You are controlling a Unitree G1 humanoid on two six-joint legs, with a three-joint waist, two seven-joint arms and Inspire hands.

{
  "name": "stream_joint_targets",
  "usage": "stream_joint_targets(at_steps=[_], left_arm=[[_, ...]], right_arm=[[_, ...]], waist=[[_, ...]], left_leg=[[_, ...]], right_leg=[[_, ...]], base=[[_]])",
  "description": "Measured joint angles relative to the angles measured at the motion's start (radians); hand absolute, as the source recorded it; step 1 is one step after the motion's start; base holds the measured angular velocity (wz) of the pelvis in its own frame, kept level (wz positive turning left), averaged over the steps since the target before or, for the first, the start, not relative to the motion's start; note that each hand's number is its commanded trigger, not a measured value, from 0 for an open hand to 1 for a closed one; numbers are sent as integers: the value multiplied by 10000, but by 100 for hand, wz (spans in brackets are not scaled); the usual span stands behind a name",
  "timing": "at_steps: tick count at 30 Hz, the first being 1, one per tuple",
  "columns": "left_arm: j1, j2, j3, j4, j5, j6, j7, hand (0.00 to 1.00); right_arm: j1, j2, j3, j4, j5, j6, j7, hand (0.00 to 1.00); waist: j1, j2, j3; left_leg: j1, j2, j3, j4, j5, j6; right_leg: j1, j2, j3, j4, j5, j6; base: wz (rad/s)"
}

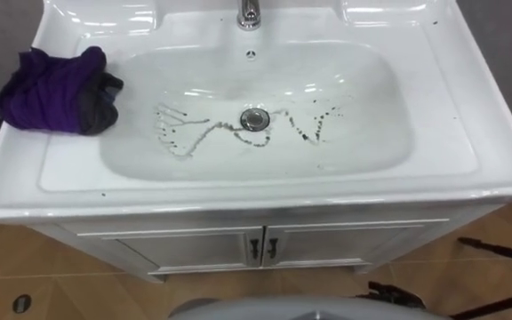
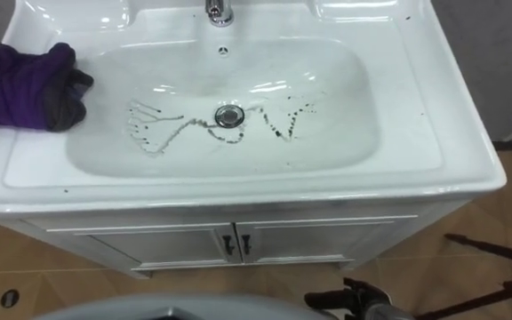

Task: Wipe basin

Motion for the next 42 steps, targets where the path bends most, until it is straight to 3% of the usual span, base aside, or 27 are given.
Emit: stream_joint_targets(at_steps=[8,12,18,24,28,33,39,42], left_arm=[[391,38,1732,-679,-2523,-479,1585,0],[525,88,2093,-1137,-2621,-874,2451,0],[510,322,2904,-2243,-2662,-1251,3919,0],[370,427,2918,-4487,-3117,-1893,5627,0],[78,831,2918,-5691,-2990,-2526,6476,0],[2,881,2865,-7264,-2992,-2667,7130,0],[-152,915,2854,-8574,-2166,-2745,7390,0],[-257,1085,2722,-8935,-1551,-2772,7383,0]], right_arm=[[204,-288,-279,-133,-80,25,-9,0],[256,-463,-298,-141,-436,18,-95,0],[601,-758,-558,-544,-1214,9,-336,0],[699,-1004,-664,-586,-2018,6,-549,0],[970,-1073,-676,-879,-2665,2,-619,0],[1270,-1053,-695,-1246,-3221,5,-566,0],[1292,-1044,-684,-1239,-3498,6,-638,0],[1281,-1042,-661,-1234,-3656,5,-553,0]], waist=[[342,169,20],[581,237,32],[806,300,-31],[858,330,-51],[961,410,-98],[927,532,-100],[763,536,-92],[759,525,-84]], left_leg=[[32,-121,-279,-45,3,6],[50,-173,-440,-59,4,14],[11,-275,-735,-10,69,46],[-105,-326,-832,-30,92,65],[-113,-308,-729,-31,106,78],[-71,-313,-709,-108,118,100],[-13,-302,-710,-170,125,109],[-11,-308,-702,-185,130,116]], right_leg=[[85,-47,-166,34,-52,35],[160,-82,-286,18,-84,79],[178,-135,-630,30,-97,87],[116,-168,-700,66,-118,113],[-46,-183,-611,193,-118,112],[-141,-200,-461,289,-116,112],[-156,-202,-431,370,-116,112],[-163,-207,-388,372,-116,113]], base=[[6],[12],[14],[5],[-9],[-9],[0],[0]])
